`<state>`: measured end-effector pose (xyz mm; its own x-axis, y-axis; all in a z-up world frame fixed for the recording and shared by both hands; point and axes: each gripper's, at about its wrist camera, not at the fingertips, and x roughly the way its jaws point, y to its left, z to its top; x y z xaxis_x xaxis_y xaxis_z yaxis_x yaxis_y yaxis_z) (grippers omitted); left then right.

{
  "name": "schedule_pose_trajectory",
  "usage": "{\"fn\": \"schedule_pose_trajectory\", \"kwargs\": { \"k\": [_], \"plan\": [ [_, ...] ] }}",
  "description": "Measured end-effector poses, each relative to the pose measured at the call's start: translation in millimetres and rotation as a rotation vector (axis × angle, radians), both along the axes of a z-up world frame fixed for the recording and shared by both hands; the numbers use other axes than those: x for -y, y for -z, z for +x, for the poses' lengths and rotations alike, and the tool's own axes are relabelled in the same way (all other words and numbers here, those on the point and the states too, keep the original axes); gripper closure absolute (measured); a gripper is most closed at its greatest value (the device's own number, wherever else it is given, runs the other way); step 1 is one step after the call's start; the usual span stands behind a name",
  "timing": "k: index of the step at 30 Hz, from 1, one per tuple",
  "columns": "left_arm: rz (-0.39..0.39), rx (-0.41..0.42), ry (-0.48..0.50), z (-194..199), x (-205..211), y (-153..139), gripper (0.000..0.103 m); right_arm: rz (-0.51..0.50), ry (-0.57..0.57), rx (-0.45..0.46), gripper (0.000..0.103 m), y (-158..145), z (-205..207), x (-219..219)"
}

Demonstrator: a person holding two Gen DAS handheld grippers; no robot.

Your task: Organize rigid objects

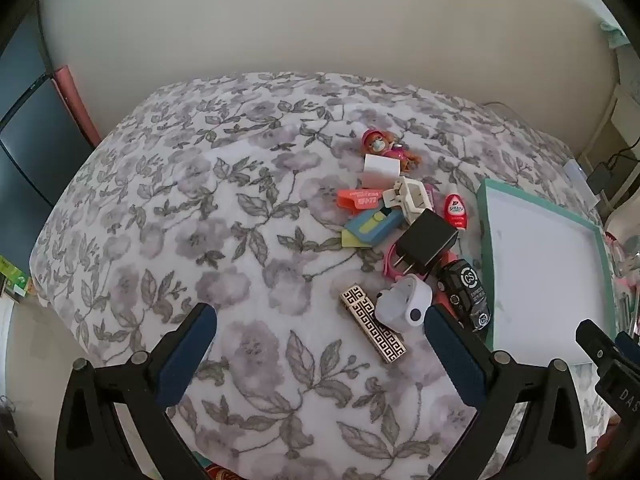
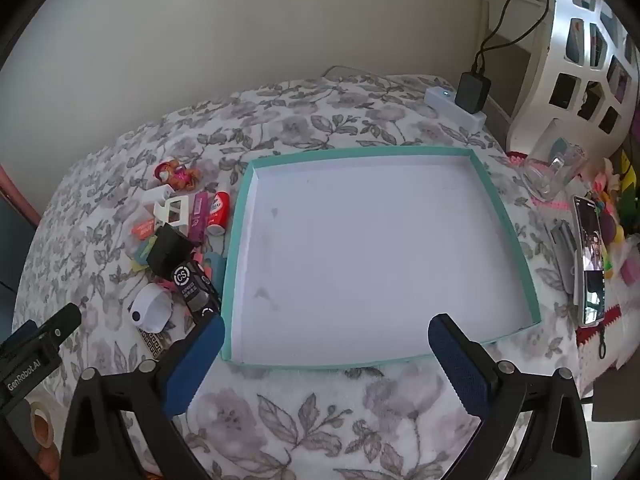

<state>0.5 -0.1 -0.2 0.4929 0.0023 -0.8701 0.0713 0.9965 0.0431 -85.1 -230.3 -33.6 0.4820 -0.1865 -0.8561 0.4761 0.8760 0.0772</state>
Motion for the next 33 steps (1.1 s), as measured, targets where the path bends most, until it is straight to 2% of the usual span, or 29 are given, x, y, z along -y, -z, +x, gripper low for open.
{"fn": "schedule_pose_trajectory", "kwargs": {
  "k": [8, 11, 33],
  "plan": [
    [0.028, 0.023, 0.008, 3, 9, -6, 0.000, -0.012, -0.002, -0.003, 0.000, -3, 0, -1],
    [0.015, 0.037, 0.016, -4, 3, -4, 0.000, -0.021, -0.008, 0.002, 0.000, -5, 0, -2],
    [0.010, 0.021, 0.006, -4, 0, 0, 0.000, -0.042, -0.022, -0.005, 0.000, -4, 0, -5]
  ]
}}
